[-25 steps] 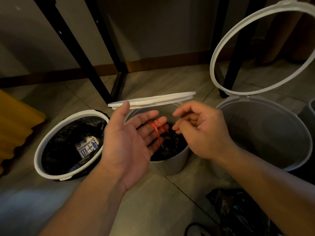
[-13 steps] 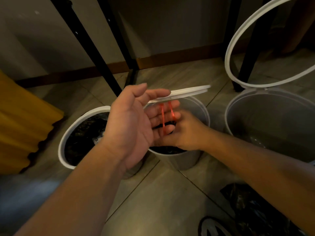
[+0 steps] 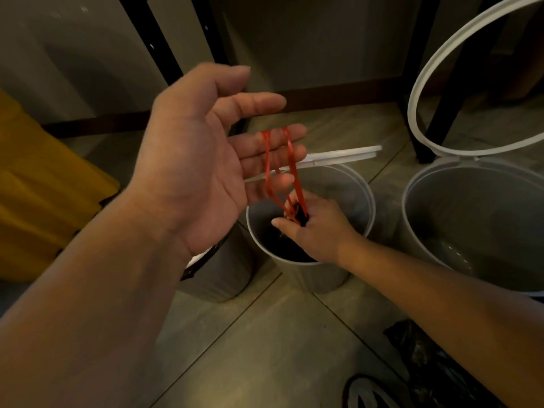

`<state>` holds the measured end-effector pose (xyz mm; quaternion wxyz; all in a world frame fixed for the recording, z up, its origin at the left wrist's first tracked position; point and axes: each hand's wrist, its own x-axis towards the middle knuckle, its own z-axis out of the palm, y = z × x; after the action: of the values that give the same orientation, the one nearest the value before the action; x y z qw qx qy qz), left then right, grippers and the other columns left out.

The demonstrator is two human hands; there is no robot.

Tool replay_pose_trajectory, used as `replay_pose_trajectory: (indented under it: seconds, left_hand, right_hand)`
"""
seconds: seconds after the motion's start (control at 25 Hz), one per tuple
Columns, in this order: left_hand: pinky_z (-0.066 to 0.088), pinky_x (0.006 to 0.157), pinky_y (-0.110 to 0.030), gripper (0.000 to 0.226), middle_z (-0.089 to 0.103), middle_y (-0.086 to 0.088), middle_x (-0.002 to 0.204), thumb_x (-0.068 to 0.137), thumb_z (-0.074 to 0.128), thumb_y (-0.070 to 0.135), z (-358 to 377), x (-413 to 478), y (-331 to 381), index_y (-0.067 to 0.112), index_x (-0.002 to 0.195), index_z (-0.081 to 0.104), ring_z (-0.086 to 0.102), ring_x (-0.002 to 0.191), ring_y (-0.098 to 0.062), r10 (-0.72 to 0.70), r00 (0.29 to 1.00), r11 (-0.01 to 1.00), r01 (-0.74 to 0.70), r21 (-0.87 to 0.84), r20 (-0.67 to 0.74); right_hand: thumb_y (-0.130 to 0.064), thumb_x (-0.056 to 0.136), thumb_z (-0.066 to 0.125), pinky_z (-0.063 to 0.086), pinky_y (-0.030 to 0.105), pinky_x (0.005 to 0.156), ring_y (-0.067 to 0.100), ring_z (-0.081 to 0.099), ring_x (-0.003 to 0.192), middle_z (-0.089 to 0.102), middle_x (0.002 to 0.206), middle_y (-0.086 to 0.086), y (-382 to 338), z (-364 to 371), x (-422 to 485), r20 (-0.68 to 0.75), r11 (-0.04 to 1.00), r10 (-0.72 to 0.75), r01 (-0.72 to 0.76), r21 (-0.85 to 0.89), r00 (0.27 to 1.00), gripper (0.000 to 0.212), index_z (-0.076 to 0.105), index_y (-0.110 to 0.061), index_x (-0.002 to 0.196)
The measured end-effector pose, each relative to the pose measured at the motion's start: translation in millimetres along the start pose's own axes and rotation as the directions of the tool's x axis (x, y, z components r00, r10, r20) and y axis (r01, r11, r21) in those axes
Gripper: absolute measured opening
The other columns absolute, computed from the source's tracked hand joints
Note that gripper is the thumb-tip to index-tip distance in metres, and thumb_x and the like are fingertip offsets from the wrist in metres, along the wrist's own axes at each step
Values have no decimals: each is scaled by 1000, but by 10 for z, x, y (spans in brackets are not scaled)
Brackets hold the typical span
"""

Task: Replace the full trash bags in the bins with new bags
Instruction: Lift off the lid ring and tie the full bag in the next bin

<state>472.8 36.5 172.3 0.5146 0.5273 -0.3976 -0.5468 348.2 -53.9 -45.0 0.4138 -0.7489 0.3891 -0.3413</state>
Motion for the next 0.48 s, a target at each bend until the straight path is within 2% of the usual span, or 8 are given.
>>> replay_pose_trajectory:
  seconds: [0.08,0.2,0.24,0.36,0.44,0.48]
  left_hand:
    - [56,60,-34,47,80,-16,109,94,52,48,15,-17,63,13,121,68,78,101,-30,35,999,998,-35,61,0]
    - [58,60,-32,39,80,-16,106,87,57,47,19,-33,140,15,107,67,79,99,-31,65,998,991,-67,112,21]
    - [58,59,-32,36,80,-17,106,84,59,46,10,-38,153,16,103,66,79,99,-32,70,997,992,-72,108,24]
    - [58,58,-29,18,80,-18,103,92,59,31,-27,-33,117,16,101,64,79,96,-32,88,996,993,-88,83,11]
    - [59,60,-31,8,80,-16,100,97,58,15,-42,-17,41,14,101,65,80,93,-31,111,994,988,-110,110,-4]
    - [60,61,-31,11,80,-15,100,98,58,7,-58,-7,-8,14,101,66,80,92,-30,123,992,983,-120,136,-13]
  right_hand:
    - [-45,96,69,47,22,72,6,66,74,65,76,-9,28,40,4,46,1000,-29,29,-6,999,21,58,-34,81]
    - [-53,102,56,45,15,65,11,65,65,63,68,-5,61,64,13,91,999,-54,53,13,994,37,58,-29,73]
    - [-55,103,54,48,17,64,12,66,64,64,68,-3,65,54,24,97,999,-42,40,22,994,40,60,-28,74]
    - [-57,104,50,59,38,72,16,69,68,68,72,5,81,9,54,111,1000,-15,17,-19,994,45,66,-21,81]
    - [-54,105,51,54,42,74,12,66,69,66,69,1,65,-23,68,119,992,-30,44,-117,992,44,63,-24,76]
    - [-56,104,53,51,41,77,8,64,70,63,68,-4,47,-59,78,122,981,-44,66,-183,991,42,60,-27,73]
